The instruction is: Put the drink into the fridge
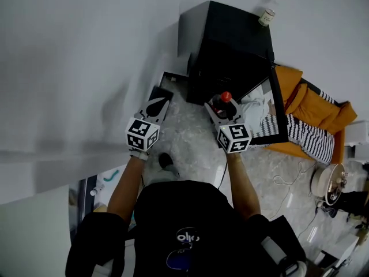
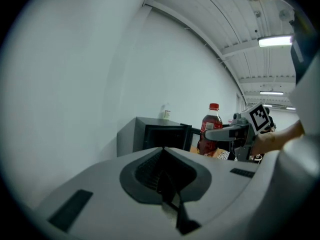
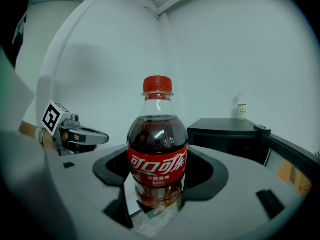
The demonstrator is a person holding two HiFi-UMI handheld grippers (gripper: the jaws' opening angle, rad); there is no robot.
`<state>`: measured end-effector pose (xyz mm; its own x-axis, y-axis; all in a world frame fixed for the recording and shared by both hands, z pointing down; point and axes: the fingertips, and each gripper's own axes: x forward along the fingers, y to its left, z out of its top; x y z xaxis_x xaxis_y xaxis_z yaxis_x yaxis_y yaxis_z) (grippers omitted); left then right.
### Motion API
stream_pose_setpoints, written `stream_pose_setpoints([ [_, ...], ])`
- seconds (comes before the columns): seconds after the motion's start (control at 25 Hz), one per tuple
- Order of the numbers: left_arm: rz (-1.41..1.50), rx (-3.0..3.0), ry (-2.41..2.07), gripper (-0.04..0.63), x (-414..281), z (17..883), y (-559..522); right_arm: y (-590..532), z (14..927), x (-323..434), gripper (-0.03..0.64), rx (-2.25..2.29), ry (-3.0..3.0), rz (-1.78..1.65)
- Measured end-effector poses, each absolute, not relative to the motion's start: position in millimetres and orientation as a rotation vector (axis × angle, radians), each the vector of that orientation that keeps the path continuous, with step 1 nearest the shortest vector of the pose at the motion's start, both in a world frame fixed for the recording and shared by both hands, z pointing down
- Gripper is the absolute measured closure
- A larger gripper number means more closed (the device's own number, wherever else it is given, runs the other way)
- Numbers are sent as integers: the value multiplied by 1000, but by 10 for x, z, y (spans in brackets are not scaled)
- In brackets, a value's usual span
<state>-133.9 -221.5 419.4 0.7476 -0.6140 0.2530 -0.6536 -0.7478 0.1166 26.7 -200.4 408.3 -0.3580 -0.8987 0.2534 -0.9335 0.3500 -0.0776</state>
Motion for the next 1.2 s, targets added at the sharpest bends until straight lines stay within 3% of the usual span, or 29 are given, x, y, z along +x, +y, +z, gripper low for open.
stream_pose_setpoints([
  [0.6, 253, 2759, -953, 588, -1500, 4245, -2590, -2371, 3931, 111, 305, 1700, -2423, 251],
  [1.2, 251, 2690, -1139, 588, -692, 4158, -3031, -3089, 3877, 936, 304, 1514, -2545, 244],
])
